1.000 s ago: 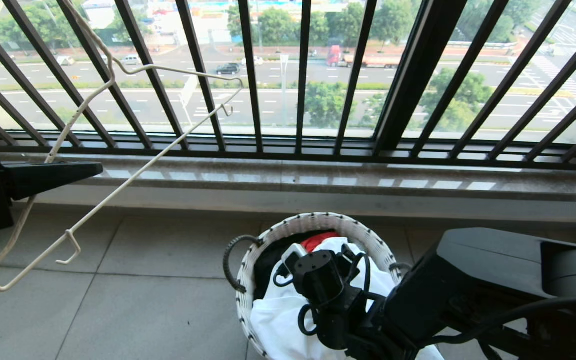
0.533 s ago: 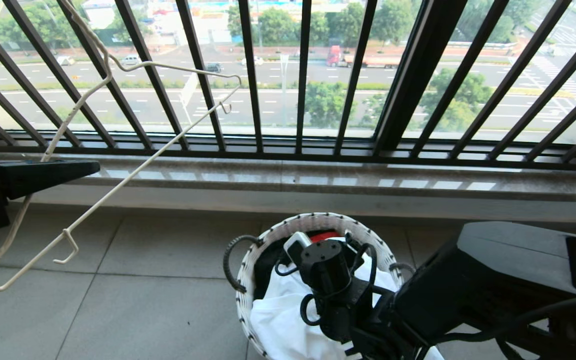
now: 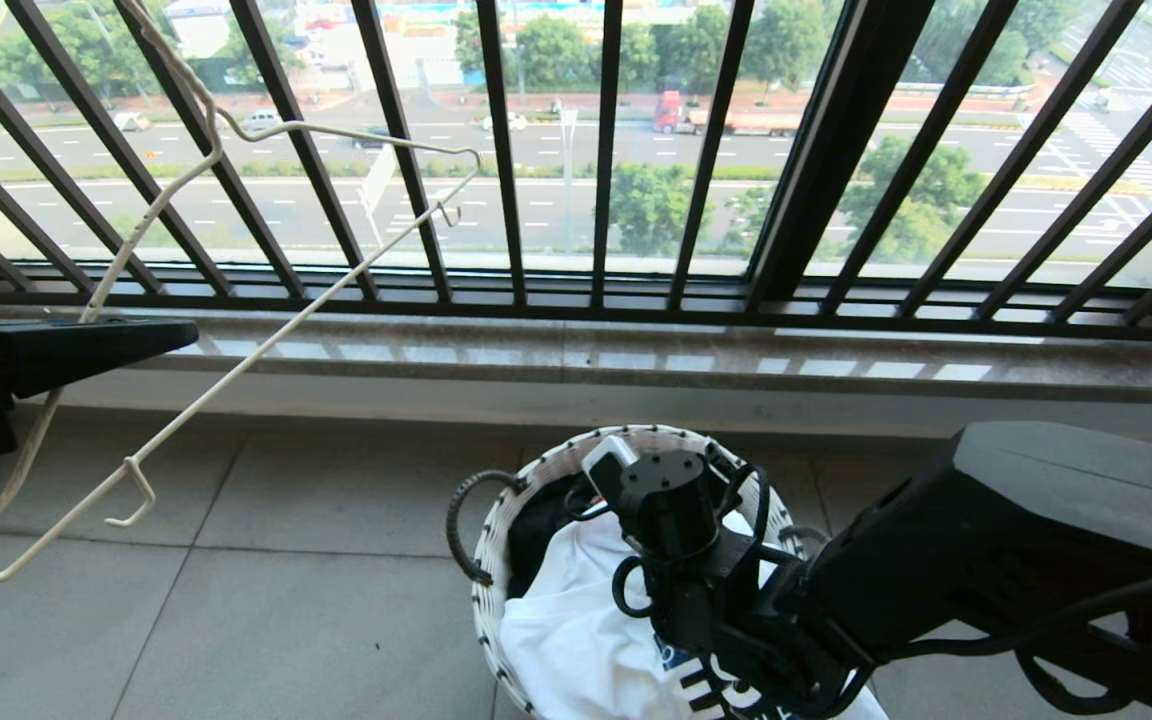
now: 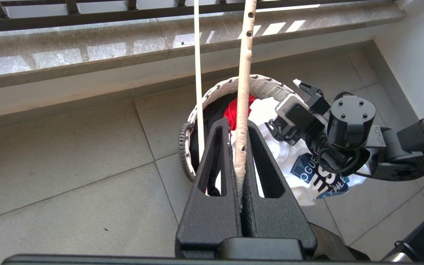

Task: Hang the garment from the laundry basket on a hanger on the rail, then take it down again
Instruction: Pick up clothes from the basket

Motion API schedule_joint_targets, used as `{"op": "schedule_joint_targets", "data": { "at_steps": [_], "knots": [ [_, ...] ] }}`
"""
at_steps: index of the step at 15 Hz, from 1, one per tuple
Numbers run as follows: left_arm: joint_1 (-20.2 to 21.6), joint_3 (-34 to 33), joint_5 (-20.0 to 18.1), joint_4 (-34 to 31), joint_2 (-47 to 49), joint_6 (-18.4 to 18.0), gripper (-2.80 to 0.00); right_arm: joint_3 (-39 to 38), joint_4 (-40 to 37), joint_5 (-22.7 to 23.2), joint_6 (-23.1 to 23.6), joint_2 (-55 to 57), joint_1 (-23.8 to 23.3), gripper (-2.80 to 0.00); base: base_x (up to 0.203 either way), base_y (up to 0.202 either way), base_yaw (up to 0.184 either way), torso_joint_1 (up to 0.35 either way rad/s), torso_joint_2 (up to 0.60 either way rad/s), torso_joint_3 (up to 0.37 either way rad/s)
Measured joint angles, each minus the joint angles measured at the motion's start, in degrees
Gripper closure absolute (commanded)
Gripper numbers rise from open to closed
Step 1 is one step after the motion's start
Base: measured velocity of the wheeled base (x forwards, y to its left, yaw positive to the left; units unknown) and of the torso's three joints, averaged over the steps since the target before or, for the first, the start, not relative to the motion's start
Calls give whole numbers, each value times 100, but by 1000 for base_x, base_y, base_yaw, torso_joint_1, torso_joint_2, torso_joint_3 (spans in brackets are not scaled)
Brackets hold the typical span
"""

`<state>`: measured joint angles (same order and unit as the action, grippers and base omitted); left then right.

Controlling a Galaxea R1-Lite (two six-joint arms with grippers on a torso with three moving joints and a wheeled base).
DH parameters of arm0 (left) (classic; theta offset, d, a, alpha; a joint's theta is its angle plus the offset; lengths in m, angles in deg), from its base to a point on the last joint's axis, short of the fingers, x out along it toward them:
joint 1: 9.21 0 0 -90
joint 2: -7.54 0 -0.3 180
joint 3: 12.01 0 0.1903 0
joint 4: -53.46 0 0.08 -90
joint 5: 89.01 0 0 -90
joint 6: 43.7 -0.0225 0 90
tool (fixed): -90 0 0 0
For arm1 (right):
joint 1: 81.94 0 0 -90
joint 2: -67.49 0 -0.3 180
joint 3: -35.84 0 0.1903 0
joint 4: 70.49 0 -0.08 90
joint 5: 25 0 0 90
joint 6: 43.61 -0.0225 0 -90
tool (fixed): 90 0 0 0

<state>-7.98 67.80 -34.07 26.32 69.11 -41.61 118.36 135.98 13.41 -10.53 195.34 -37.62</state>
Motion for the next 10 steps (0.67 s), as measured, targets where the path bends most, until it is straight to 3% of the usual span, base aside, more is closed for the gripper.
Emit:
{"op": "schedule_joint_targets", "data": {
  "at_steps": [3, 4, 10],
  "knots": [
    [-2, -2, 0, 0, 2, 0, 0, 9, -7, 0, -2, 8, -16, -280, 0, 0, 0, 0, 0, 0],
    [0, -2, 0, 0, 2, 0, 0, 0, -9, 1, 1, 11, -20, 0, 0, 0, 0, 0, 0, 0],
    [4, -2, 0, 0, 6, 2, 0, -22, -4, 8, 4, 11, -14, 0, 0, 0, 0, 0, 0, 0]
  ]
}}
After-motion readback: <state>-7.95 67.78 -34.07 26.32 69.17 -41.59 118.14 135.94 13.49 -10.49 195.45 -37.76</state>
